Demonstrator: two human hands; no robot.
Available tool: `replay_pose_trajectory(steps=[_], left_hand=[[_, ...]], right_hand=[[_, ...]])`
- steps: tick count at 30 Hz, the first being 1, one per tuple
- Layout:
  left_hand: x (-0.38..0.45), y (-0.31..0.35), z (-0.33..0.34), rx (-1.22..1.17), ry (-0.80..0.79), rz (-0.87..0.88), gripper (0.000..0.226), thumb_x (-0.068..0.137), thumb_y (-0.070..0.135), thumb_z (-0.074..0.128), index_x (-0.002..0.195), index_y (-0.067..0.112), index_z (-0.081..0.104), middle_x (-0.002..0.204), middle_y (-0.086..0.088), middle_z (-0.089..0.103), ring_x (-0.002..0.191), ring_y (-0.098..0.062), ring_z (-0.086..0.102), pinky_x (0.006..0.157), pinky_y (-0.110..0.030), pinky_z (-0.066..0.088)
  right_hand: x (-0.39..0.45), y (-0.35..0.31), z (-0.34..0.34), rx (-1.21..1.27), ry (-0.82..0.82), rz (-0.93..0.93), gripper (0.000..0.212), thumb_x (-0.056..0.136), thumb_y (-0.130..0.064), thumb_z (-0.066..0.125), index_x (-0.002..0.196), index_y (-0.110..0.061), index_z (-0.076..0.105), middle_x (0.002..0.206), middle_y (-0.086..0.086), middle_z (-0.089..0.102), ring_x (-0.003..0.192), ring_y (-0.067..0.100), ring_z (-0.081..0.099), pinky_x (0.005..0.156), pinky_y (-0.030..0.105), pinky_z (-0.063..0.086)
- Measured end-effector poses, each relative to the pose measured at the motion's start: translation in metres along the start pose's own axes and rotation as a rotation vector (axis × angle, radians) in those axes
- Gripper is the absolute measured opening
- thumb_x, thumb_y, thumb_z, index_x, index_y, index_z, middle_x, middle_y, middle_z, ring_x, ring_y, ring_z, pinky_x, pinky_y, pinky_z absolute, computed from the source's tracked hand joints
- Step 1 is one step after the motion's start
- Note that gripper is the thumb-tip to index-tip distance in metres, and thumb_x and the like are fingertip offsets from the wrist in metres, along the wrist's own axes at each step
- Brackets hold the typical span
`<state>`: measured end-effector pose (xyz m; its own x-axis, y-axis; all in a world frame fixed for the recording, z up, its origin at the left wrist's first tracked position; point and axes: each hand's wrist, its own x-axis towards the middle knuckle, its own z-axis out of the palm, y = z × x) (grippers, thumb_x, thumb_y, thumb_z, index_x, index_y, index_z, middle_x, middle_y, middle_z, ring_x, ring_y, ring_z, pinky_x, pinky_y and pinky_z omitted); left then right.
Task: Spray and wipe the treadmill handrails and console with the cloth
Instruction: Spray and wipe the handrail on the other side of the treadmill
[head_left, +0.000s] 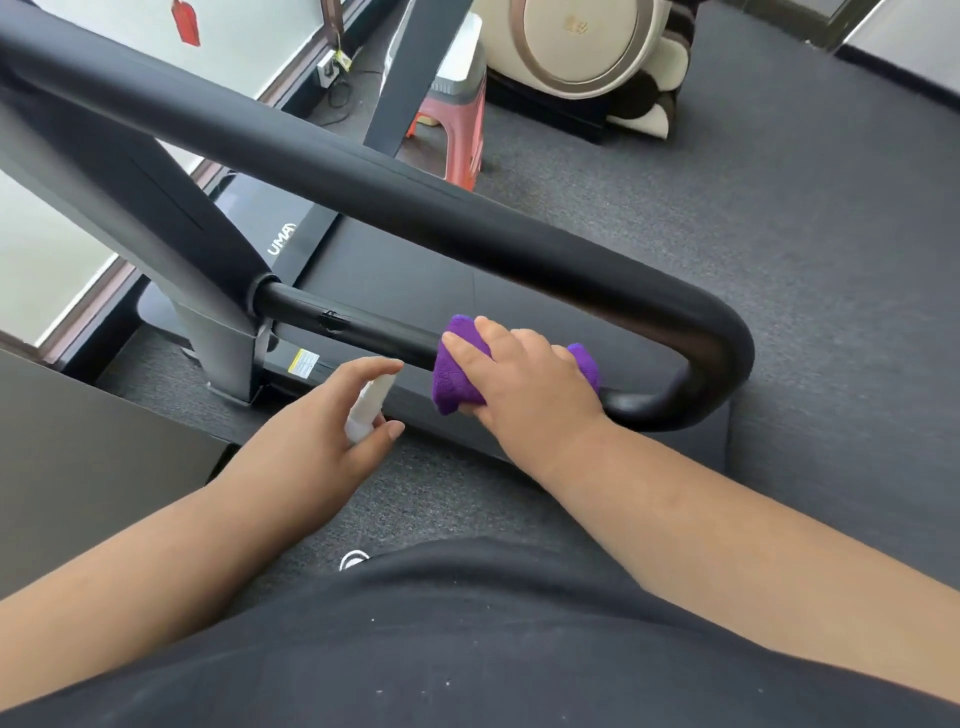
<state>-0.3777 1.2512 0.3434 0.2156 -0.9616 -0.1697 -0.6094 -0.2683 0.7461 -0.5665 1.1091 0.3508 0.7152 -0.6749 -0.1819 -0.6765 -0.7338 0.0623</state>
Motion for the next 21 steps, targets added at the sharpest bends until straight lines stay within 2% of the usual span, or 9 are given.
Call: replay_pose_trajectory(steps=[4, 7, 10, 12, 14, 18, 21], left_hand=[[0.005, -0.002, 0.002, -0.046, -0.005, 0.010, 0.051, 0.088, 0.047, 0.061, 0.121, 0.070, 0.031, 0.095, 0.031, 0.061, 0.074, 0.005, 0.060, 0.058, -0.022, 0.042], [0.004, -0.007, 0.004, -0.051, -0.020, 0.022, 0.051, 0.088, 0.047, 0.062, 0.120, 0.070, 0.031, 0.096, 0.031, 0.060, 0.075, 0.004, 0.060, 0.060, -0.022, 0.042], [0.000, -0.011, 0.005, -0.036, -0.031, 0.040, 0.052, 0.087, 0.047, 0.063, 0.121, 0.069, 0.030, 0.096, 0.033, 0.059, 0.077, 0.009, 0.058, 0.060, -0.020, 0.041], [-0.002, -0.013, 0.005, -0.027, -0.031, 0.049, 0.053, 0.086, 0.047, 0.064, 0.121, 0.068, 0.032, 0.095, 0.034, 0.059, 0.077, 0.011, 0.057, 0.059, -0.020, 0.041], [-0.003, -0.015, 0.007, -0.030, -0.038, 0.061, 0.055, 0.086, 0.044, 0.067, 0.121, 0.068, 0.033, 0.095, 0.033, 0.061, 0.075, 0.011, 0.058, 0.058, -0.022, 0.042], [-0.004, -0.010, 0.012, -0.040, -0.048, 0.087, 0.059, 0.084, 0.041, 0.071, 0.121, 0.069, 0.034, 0.095, 0.036, 0.058, 0.074, 0.012, 0.057, 0.057, -0.024, 0.044], [-0.005, -0.004, 0.013, -0.038, -0.092, 0.126, 0.059, 0.084, 0.041, 0.069, 0.121, 0.069, 0.033, 0.097, 0.036, 0.059, 0.077, 0.011, 0.058, 0.059, -0.024, 0.044]], right_hand=[[-0.030, 0.024, -0.013, -0.063, -0.082, 0.152, 0.076, 0.089, -0.062, 0.057, 0.151, -0.045, 0.016, 0.153, 0.006, 0.035, 0.118, 0.033, 0.050, 0.089, 0.047, 0.044], [-0.040, 0.017, -0.033, -0.200, -0.183, 0.138, 0.085, 0.089, -0.036, 0.065, 0.152, -0.045, 0.008, 0.145, 0.008, 0.036, 0.104, 0.031, 0.050, 0.077, 0.042, 0.038], [-0.032, -0.001, -0.065, -0.315, -0.225, 0.064, 0.080, 0.077, -0.020, 0.066, 0.146, -0.037, 0.030, 0.122, 0.006, 0.042, 0.097, 0.031, 0.046, 0.069, 0.041, 0.028], [-0.028, -0.009, -0.086, -0.435, -0.262, 0.012, 0.058, 0.077, -0.018, 0.064, 0.132, -0.028, 0.047, 0.107, 0.006, 0.039, 0.098, 0.032, 0.045, 0.070, 0.043, 0.033], [-0.030, -0.008, -0.100, -0.556, -0.375, -0.034, 0.038, 0.084, -0.016, 0.057, 0.122, -0.022, 0.057, 0.099, 0.006, 0.038, 0.101, 0.033, 0.047, 0.075, 0.043, 0.038], [-0.046, 0.005, -0.104, -0.848, -0.560, -0.139, 0.031, 0.090, -0.021, 0.050, 0.119, -0.022, 0.061, 0.103, 0.007, 0.053, 0.098, 0.032, 0.052, 0.088, 0.047, 0.042], [-0.050, 0.012, -0.088, -0.703, -0.519, -0.018, 0.031, 0.088, -0.020, 0.049, 0.118, -0.021, 0.055, 0.084, 0.009, 0.039, 0.073, 0.027, 0.038, 0.075, 0.043, 0.033]])
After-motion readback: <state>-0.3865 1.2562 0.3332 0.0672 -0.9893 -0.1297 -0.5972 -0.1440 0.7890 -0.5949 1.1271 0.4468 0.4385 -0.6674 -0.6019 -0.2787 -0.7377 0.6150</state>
